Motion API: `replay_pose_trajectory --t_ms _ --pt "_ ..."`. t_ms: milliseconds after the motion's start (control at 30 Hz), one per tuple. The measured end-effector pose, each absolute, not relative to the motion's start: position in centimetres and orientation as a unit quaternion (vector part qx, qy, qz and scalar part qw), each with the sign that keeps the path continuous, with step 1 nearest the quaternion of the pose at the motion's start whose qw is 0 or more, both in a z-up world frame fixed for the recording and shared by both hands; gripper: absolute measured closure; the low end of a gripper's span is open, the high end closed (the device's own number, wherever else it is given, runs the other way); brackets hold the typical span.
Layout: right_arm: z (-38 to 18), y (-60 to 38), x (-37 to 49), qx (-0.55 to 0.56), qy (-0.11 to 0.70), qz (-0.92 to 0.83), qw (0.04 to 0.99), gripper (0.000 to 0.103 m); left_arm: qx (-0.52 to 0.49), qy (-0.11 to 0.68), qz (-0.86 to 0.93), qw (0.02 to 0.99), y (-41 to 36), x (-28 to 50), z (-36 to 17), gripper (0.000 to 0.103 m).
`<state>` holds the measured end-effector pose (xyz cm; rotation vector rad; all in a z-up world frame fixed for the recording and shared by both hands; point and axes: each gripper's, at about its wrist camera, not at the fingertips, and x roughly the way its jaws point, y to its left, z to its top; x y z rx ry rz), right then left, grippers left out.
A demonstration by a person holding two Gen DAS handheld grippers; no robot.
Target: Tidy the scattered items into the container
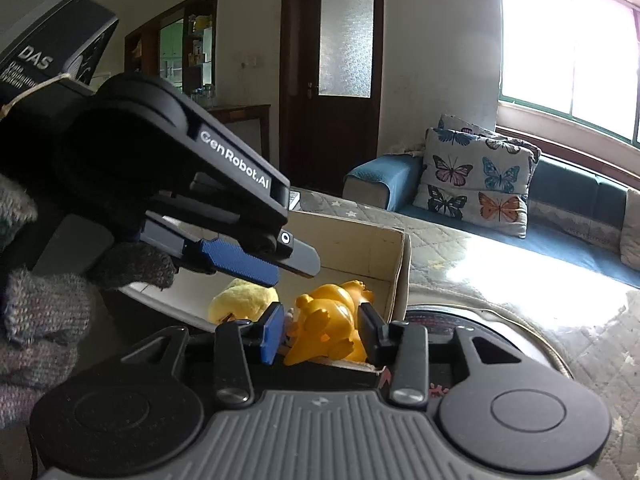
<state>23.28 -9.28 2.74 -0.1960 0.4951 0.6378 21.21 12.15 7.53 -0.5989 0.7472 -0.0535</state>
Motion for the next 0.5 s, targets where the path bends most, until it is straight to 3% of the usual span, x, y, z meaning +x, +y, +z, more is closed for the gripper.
replay_pose_trajectory --t_ms 100,233,500 --pt "2.9 -9.6 22.7 -0.096 0.238 0.307 0.917 0.052 -0.282 0.356 -0.026 0.891 12.1 20.6 7.9 0.073" --pt "3.0 -10.3 22.0 -0.086 0.243 0.303 0.917 0.050 -0.268 0.353 -0.025 0.896 12.0 19.5 8.2 0.073" --pt "2.3 -11.5 20.3 -0.070 0.263 0.296 0.916 0.034 -0.226 0.349 -0.019 0.909 11.4 16.7 8.5 0.072"
